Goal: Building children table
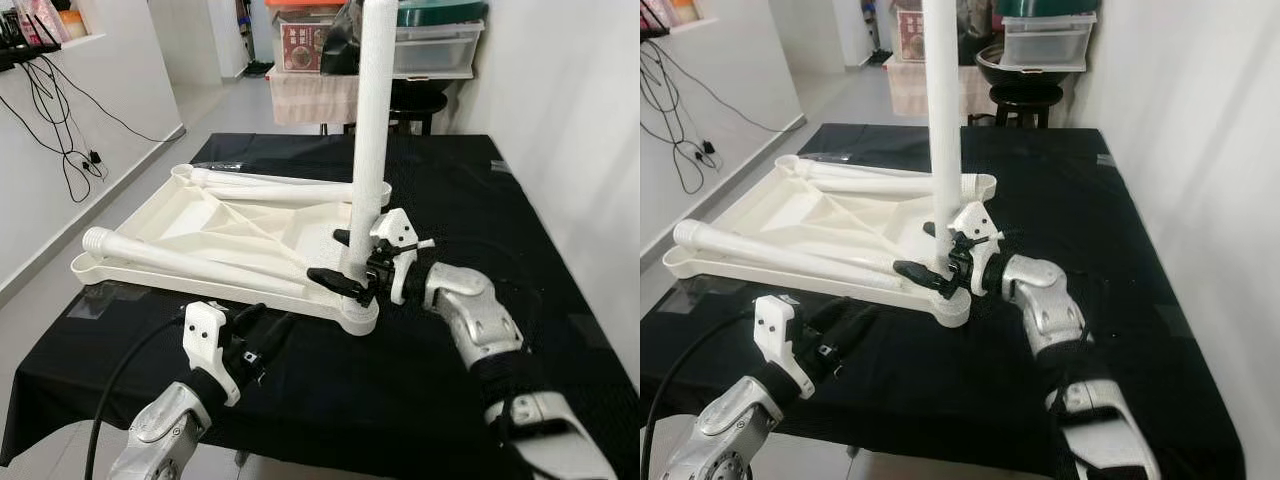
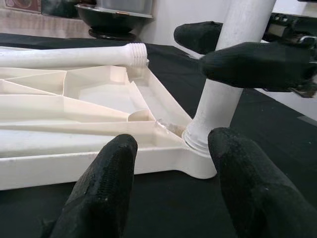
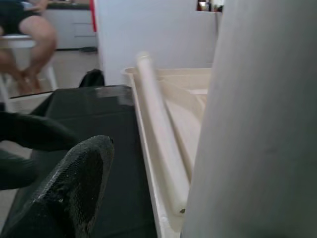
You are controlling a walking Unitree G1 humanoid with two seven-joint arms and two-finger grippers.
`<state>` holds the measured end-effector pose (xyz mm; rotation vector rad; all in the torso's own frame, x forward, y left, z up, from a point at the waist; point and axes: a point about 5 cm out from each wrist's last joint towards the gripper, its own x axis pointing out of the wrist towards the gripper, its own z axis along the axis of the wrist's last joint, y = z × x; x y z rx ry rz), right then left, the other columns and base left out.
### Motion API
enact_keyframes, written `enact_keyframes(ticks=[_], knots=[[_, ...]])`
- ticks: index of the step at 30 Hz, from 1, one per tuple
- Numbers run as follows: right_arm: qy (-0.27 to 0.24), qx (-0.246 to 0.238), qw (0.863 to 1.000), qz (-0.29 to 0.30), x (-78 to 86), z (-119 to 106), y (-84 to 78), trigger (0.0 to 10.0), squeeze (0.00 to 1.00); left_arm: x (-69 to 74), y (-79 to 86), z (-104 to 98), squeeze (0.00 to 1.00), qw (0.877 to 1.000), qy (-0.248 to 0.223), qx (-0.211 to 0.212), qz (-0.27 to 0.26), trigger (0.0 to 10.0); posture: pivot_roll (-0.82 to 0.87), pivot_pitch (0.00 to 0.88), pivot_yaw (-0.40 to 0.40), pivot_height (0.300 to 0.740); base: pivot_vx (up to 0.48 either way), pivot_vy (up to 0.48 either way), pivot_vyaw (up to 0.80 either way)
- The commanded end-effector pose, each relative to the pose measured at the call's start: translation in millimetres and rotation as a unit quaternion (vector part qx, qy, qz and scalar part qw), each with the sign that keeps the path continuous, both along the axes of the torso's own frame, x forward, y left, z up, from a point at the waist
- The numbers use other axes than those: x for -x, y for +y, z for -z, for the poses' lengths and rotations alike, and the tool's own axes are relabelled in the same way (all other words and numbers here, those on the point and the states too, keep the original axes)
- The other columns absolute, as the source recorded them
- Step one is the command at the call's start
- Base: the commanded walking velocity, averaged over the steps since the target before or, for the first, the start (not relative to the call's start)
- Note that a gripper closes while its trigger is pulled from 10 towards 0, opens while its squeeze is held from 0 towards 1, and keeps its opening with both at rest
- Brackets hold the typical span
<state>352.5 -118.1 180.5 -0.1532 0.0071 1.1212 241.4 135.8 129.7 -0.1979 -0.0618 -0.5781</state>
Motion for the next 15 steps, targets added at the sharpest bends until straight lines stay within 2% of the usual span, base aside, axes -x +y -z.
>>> enact_keyframes(ticks=[1, 4, 5, 15], knots=[[0.008, -0.004, 0.999, -0.037, 0.0, -0.7, 7.1, 10.0, 0.00, -0.7, 0.8, 3.6, 0.00, 1.000, 0.006, -0.002, -0.003, 10.0, 0.01, 0.000, 0.002, 0.740, 0.000, 0.000, 0.00], [0.018, -0.007, 0.999, -0.050, -0.9, -0.4, 5.9, 9.8, 0.00, -0.4, 0.5, 3.9, 0.00, 1.000, 0.006, -0.002, -0.003, 10.0, 0.01, 0.000, 0.002, 0.740, 0.000, 0.000, 0.00], [0.025, -0.009, 0.998, -0.060, -1.4, 0.1, 4.4, 0.0, 0.00, -0.2, 0.2, 4.1, 0.00, 1.000, 0.007, -0.002, -0.003, 10.0, 0.01, 0.000, 0.002, 0.740, 0.000, 0.000, 0.00], [0.024, -0.020, 0.999, -0.042, -5.3, 0.9, -3.3, 0.0, 0.00, 0.8, -1.2, 4.7, 0.00, 1.000, 0.008, 0.000, -0.001, 10.0, 0.00, 0.000, 0.005, 0.740, 0.000, 0.000, 0.00]])
